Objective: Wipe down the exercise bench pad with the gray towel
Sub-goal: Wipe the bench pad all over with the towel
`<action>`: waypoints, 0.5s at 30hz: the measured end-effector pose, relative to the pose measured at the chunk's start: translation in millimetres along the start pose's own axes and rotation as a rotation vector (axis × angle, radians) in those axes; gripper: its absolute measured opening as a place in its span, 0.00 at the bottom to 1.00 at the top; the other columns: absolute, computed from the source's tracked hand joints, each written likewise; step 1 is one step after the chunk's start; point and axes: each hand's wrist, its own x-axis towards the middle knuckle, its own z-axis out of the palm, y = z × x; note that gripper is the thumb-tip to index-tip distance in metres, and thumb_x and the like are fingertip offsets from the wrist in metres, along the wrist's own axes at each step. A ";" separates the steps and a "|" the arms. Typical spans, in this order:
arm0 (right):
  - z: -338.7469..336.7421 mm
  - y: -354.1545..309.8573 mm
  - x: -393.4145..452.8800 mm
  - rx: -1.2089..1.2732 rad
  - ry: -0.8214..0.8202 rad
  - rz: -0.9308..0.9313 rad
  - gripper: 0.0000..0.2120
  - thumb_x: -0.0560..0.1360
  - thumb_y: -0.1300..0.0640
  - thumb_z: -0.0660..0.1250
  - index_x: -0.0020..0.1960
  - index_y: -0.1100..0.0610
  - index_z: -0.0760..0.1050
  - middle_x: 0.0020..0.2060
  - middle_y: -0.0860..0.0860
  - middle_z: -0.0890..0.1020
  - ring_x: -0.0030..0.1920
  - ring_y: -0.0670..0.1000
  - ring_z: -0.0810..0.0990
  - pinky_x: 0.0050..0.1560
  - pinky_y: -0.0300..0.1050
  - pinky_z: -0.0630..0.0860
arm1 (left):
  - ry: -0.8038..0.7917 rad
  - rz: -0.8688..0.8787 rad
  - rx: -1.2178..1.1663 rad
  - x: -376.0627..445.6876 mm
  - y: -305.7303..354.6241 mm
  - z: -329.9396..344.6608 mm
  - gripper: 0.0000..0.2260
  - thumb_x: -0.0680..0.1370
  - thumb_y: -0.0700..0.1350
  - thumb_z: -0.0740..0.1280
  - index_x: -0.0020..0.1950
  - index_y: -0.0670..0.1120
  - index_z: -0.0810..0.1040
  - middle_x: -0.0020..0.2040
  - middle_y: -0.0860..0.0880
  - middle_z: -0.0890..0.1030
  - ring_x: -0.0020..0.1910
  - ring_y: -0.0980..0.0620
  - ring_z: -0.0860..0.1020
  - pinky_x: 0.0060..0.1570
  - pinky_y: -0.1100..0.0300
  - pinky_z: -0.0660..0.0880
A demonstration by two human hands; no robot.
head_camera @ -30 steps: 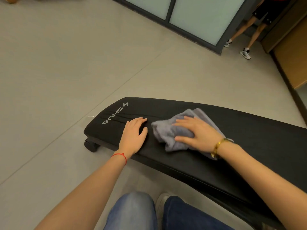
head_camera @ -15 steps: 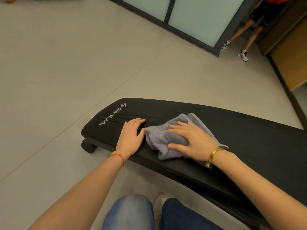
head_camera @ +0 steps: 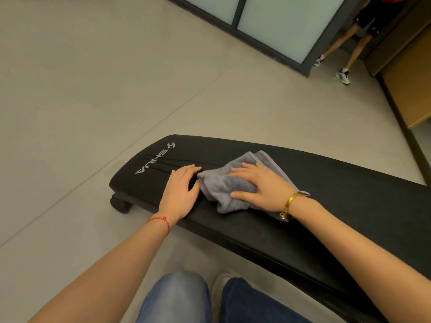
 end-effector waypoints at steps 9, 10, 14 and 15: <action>5.8 28.8 73.2 -0.150 0.028 0.290 0.26 0.75 0.39 0.62 0.70 0.49 0.69 0.69 0.52 0.72 0.71 0.55 0.65 0.72 0.52 0.58 | -0.003 0.004 0.019 -0.7 0.7 -0.3 0.19 0.80 0.49 0.60 0.71 0.51 0.71 0.71 0.52 0.70 0.73 0.55 0.64 0.77 0.52 0.50; 7.1 18.6 63.1 -0.120 0.035 0.252 0.26 0.75 0.39 0.62 0.70 0.49 0.69 0.70 0.51 0.72 0.72 0.55 0.64 0.72 0.51 0.57 | -0.006 0.006 0.023 -0.4 0.6 -0.2 0.19 0.80 0.49 0.60 0.71 0.50 0.71 0.71 0.52 0.71 0.73 0.55 0.65 0.77 0.51 0.50; 9.4 -2.3 1.3 -0.029 0.052 0.085 0.28 0.73 0.37 0.64 0.70 0.45 0.68 0.70 0.46 0.71 0.75 0.50 0.61 0.76 0.50 0.53 | 0.001 0.008 -0.002 0.1 0.2 0.1 0.18 0.80 0.48 0.60 0.70 0.50 0.72 0.70 0.51 0.72 0.72 0.54 0.66 0.77 0.51 0.50; 4.6 -1.2 -9.6 -0.006 0.033 0.072 0.28 0.73 0.37 0.64 0.70 0.45 0.68 0.71 0.45 0.70 0.75 0.49 0.60 0.76 0.50 0.53 | 0.002 0.009 -0.003 -0.2 -0.3 0.6 0.18 0.80 0.48 0.60 0.70 0.50 0.72 0.70 0.51 0.72 0.72 0.54 0.66 0.77 0.51 0.49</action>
